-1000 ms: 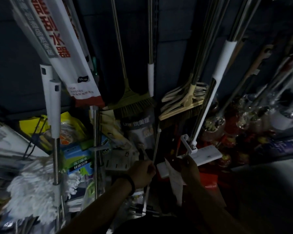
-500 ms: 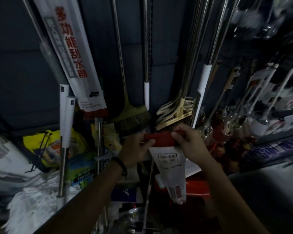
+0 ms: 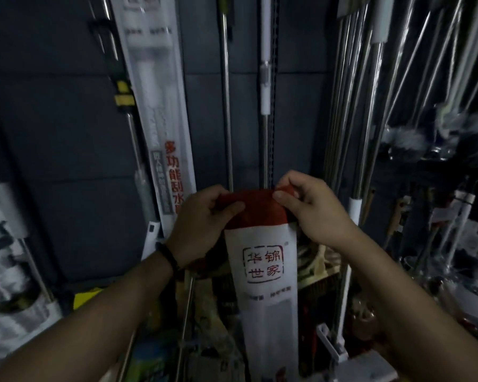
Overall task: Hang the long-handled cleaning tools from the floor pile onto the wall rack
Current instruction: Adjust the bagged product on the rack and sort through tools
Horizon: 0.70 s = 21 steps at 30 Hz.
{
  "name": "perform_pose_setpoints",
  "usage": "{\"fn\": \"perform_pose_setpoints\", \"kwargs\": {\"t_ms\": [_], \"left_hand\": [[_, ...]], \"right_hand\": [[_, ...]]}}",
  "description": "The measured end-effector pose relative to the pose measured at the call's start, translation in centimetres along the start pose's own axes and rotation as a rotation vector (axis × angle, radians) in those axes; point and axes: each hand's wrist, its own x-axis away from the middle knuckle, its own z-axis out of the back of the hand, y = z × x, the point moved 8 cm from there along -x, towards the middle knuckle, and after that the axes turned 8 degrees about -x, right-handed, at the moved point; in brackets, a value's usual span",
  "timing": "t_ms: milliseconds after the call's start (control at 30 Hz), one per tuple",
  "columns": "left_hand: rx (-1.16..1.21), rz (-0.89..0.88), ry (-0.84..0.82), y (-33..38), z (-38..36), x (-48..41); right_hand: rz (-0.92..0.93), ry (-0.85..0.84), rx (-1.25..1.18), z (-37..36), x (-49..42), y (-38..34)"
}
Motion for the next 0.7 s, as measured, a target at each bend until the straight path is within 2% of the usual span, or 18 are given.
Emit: {"fn": "perform_pose_setpoints", "kwargs": {"t_ms": [400, 700], "left_hand": [[0.142, -0.091, 0.321, 9.5, 17.7, -12.1], [0.139, -0.170, 0.462, 14.5, 27.6, -21.1]], "right_hand": [[0.333, 0.217, 0.071, 0.9, -16.3, -17.7], [0.345, 0.339, 0.032, 1.5, -28.0, -26.8]]}}
